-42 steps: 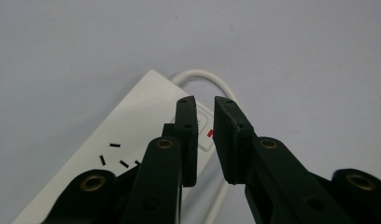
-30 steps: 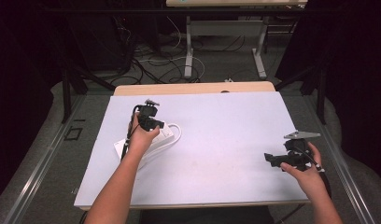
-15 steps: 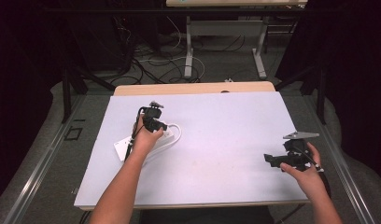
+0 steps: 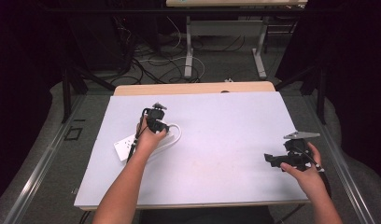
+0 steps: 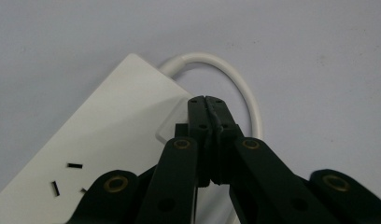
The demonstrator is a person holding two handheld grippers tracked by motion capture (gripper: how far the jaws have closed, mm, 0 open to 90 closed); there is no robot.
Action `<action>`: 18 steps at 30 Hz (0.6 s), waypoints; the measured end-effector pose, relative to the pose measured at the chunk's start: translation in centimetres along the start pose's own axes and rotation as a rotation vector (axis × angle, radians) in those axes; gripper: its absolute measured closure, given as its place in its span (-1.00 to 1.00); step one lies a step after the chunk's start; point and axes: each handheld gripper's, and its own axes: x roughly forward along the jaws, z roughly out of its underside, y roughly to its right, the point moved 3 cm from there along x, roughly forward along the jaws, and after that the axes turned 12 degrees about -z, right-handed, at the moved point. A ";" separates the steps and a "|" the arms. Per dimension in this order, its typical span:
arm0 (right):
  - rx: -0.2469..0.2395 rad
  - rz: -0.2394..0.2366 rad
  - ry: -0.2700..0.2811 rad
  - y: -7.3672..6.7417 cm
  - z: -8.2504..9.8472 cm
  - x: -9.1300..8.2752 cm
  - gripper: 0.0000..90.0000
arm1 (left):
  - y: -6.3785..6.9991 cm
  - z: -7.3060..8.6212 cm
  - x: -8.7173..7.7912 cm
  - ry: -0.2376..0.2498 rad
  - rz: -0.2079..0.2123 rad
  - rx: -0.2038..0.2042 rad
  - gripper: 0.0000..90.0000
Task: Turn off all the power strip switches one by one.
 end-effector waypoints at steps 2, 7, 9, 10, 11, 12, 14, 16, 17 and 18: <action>-0.004 0.002 0.000 0.1 0.0 0.0 -0.95 | 0.1 0.0 0.2 0.005 -0.003 -0.003 1.00; -0.007 0.001 0.000 0.1 0.0 -0.1 -0.95 | 0.2 0.2 0.4 0.010 0.008 -0.026 1.00; -0.003 0.001 0.000 0.0 0.0 0.0 -0.95 | 0.2 0.2 0.4 0.006 0.011 -0.035 1.00; -0.004 0.004 -0.001 0.0 0.0 0.0 -0.95 | 0.1 0.2 0.4 0.008 0.004 -0.021 1.00; -0.002 0.006 -0.001 0.0 0.0 0.0 -0.95 | 0.2 0.2 0.4 0.009 0.002 -0.018 1.00; -0.002 0.003 -0.001 0.0 0.0 0.0 -0.95 | 0.2 0.2 0.3 0.003 -0.001 -0.008 1.00; -0.003 0.005 0.000 0.0 0.0 0.0 -0.95 | 0.3 0.2 0.3 -0.001 -0.013 -0.006 1.00; -0.006 0.002 0.000 -0.1 0.0 -0.1 -0.95 | 0.3 0.2 0.2 -0.006 -0.014 -0.006 1.00; -0.006 0.003 0.001 0.0 0.0 -0.1 -0.95 | 0.1 0.3 0.3 -0.010 -0.015 -0.009 1.00; -0.006 0.003 0.001 0.0 0.0 -0.1 -0.95 | 0.1 0.3 0.3 -0.010 -0.015 -0.009 1.00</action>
